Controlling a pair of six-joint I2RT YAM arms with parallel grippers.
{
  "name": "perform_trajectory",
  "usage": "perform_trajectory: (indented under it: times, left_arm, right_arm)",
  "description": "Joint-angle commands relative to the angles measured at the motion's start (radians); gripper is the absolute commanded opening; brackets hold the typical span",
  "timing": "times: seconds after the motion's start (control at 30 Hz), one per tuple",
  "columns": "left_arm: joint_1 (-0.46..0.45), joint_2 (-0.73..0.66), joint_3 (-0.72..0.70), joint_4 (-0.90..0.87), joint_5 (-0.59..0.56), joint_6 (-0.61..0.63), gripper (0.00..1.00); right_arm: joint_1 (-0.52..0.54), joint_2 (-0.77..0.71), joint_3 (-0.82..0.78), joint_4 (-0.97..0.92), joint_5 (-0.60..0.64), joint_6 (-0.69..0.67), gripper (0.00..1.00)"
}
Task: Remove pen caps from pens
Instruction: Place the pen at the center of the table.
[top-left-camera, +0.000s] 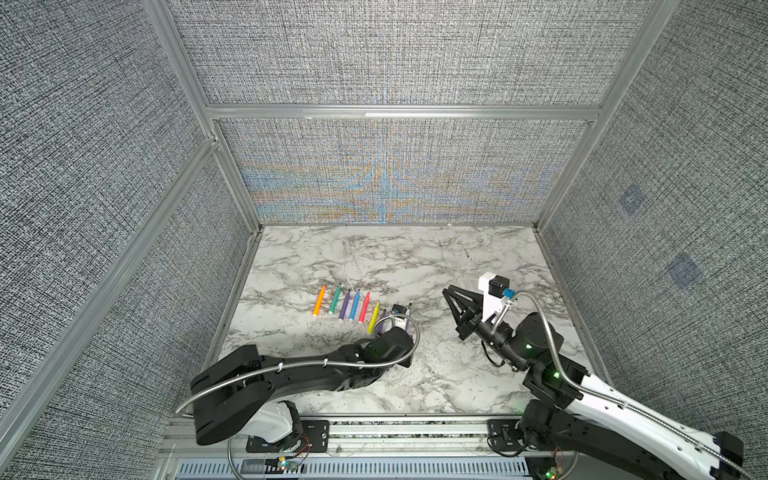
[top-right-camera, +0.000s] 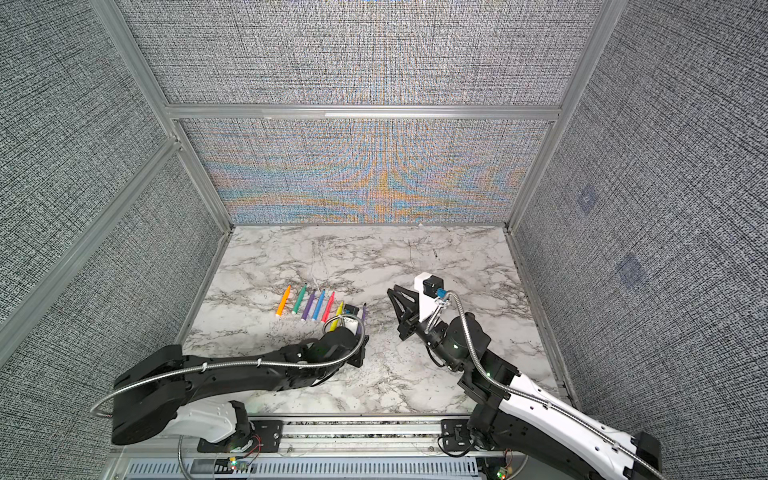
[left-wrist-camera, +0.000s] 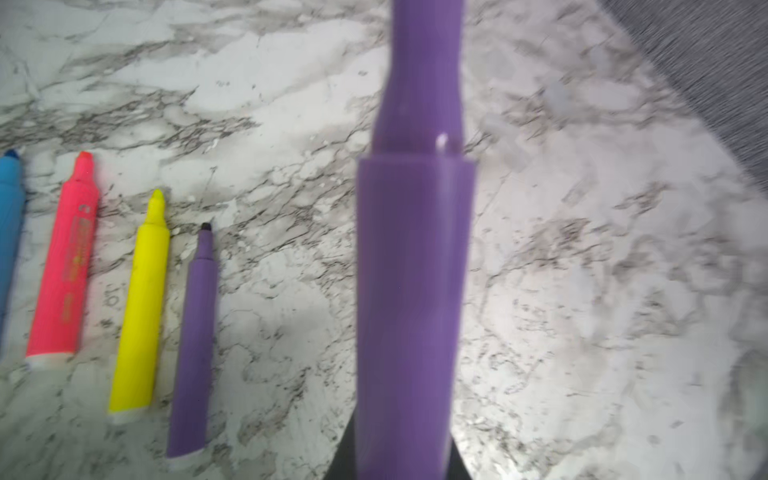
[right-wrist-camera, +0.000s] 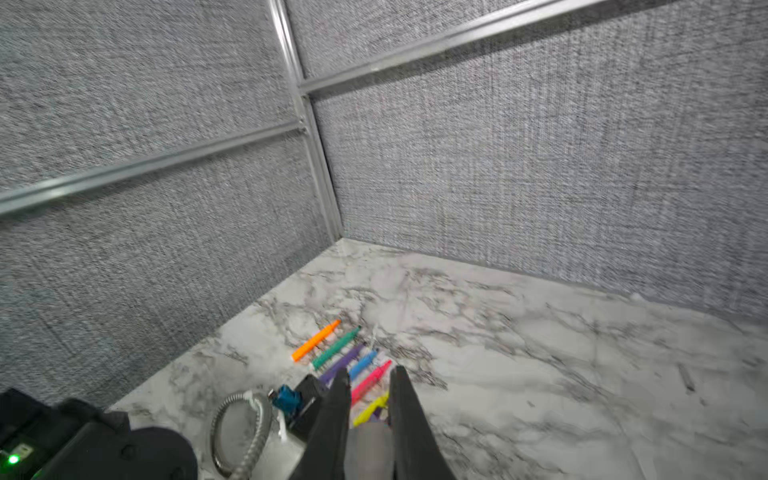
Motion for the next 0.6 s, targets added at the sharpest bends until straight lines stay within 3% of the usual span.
perform_trajectory:
  times: [0.0,0.23,0.37,0.57]
  left_arm:
    - [0.032,0.080,0.081,-0.252,0.002,0.038,0.00]
    - [0.079,0.227,0.200,-0.352,0.056,0.068,0.02]
    - [0.100,0.280,0.231,-0.373,0.075,0.074,0.06]
    - [0.107,0.313,0.242,-0.385,0.087,0.066,0.21]
  right_arm:
    - [-0.001,-0.056,-0.009,-0.102,0.131,-0.032,0.00]
    - [-0.003,-0.208,-0.025,-0.233,0.288,-0.032,0.00]
    - [-0.004,-0.260,-0.047,-0.240,0.307,-0.034,0.00]
    - [-0.003,-0.262,-0.057,-0.243,0.325,-0.036,0.00]
